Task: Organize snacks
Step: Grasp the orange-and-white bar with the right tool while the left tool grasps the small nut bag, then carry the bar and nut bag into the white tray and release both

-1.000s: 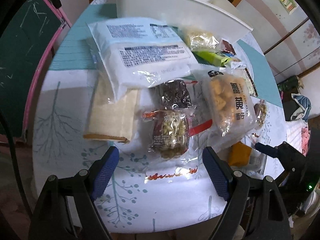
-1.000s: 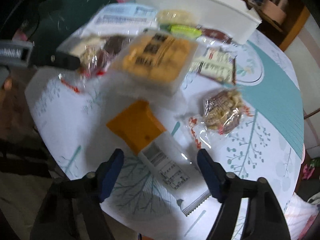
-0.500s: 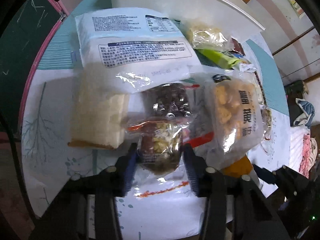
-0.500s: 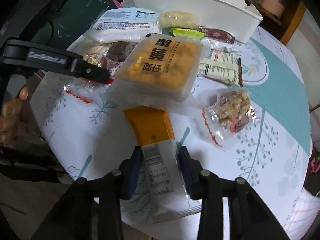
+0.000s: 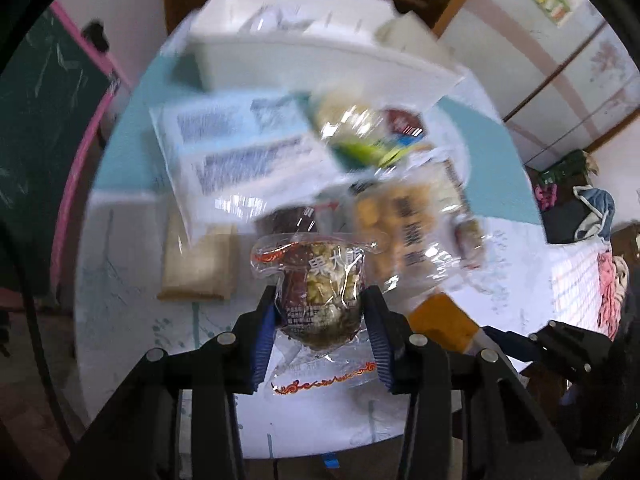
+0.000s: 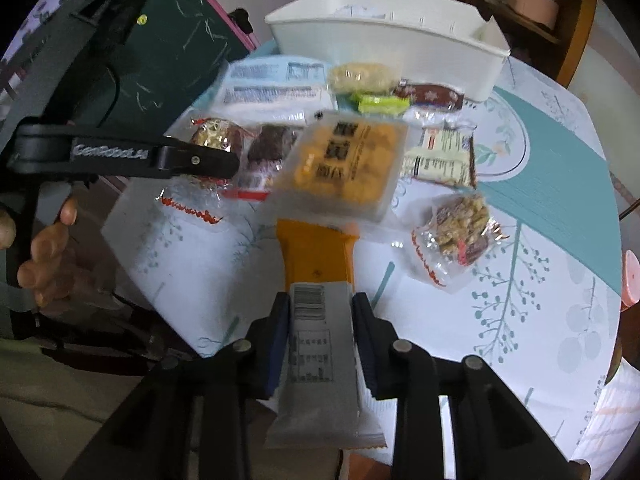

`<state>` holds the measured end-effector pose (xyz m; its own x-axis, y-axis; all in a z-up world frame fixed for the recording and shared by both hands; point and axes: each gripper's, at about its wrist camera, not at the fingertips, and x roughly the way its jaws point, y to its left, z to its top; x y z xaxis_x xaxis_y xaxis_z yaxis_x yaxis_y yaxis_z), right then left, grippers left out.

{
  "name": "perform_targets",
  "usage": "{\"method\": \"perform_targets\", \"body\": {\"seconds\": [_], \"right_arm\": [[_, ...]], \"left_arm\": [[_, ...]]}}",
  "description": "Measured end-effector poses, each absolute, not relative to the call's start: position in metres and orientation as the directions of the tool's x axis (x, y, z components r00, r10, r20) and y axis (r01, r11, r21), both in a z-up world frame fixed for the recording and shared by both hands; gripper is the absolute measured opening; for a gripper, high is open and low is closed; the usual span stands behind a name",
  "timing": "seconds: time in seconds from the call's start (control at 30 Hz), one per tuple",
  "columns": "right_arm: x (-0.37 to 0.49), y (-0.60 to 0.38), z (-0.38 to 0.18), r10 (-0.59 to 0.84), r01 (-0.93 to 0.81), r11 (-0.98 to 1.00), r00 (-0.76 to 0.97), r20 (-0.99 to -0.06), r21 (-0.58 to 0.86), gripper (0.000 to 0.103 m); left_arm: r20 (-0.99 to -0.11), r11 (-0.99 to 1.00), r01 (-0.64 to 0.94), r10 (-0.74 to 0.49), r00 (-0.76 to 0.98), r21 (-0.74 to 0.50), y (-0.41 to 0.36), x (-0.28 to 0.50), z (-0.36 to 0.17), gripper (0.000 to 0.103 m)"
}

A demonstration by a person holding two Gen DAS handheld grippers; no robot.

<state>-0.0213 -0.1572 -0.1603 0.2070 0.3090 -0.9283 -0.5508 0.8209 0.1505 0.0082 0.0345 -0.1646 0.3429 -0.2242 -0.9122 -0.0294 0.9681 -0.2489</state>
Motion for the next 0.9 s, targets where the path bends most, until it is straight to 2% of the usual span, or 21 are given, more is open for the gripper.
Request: {"method": "perform_targets", "body": {"seconds": [0.23, 0.53, 0.9], "right_arm": [[-0.009, -0.158, -0.108, 0.376, -0.551, 0.815, 0.266, -0.888, 0.180, 0.031], [0.031, -0.158, -0.021, 0.478, -0.536, 0.813, 0.389, -0.788, 0.228, 0.031], [0.109, -0.150, 0.034, 0.461, -0.459, 0.855, 0.465, -0.756, 0.240, 0.031]], "left_arm": [[-0.863, 0.970, -0.005, -0.215, 0.458, -0.244, 0.029, 0.012, -0.096, 0.041], [-0.817, 0.967, -0.018, -0.205, 0.539, -0.254, 0.038, 0.030, -0.026, 0.041], [-0.772, 0.976, -0.018, -0.161, 0.615, -0.217, 0.037, 0.099, 0.035, 0.041]]}}
